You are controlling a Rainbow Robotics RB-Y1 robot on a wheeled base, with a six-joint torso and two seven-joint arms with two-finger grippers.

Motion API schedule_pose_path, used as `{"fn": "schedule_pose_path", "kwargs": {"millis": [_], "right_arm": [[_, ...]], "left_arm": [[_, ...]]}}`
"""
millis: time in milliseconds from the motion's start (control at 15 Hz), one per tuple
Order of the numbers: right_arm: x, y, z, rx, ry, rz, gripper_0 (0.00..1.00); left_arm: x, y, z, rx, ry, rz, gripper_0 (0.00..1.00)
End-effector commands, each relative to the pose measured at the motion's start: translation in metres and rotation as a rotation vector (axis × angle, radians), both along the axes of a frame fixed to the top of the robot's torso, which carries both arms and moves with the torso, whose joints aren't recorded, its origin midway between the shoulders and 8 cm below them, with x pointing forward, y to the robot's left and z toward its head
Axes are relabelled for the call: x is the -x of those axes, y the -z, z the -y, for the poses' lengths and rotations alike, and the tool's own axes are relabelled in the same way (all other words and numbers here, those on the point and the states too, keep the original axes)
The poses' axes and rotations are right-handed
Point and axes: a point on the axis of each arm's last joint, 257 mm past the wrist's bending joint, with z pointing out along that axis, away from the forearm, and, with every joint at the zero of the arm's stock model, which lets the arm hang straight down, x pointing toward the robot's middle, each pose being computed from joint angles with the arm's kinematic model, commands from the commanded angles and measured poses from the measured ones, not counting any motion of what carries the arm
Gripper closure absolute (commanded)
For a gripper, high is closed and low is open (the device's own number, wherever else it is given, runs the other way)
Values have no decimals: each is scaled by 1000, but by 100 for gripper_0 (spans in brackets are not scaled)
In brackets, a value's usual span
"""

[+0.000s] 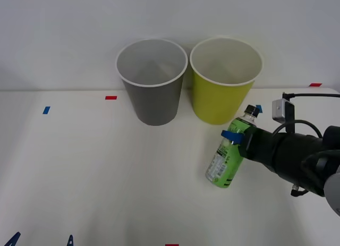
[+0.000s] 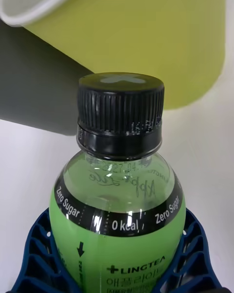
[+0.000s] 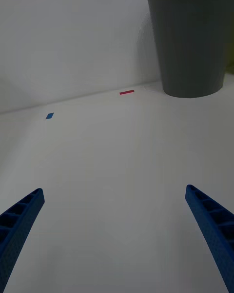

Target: Put cans in the gray bin and PET bottles in the light green bin.

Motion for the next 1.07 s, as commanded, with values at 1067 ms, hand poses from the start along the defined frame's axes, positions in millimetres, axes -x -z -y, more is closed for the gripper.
{"fn": "schedule_pose_path", "kwargs": {"millis": [1067], "right_arm": [[-23,-180,4,195,152,629,100]], "left_arm": [[0,0,0,0,0,0,0]]}}
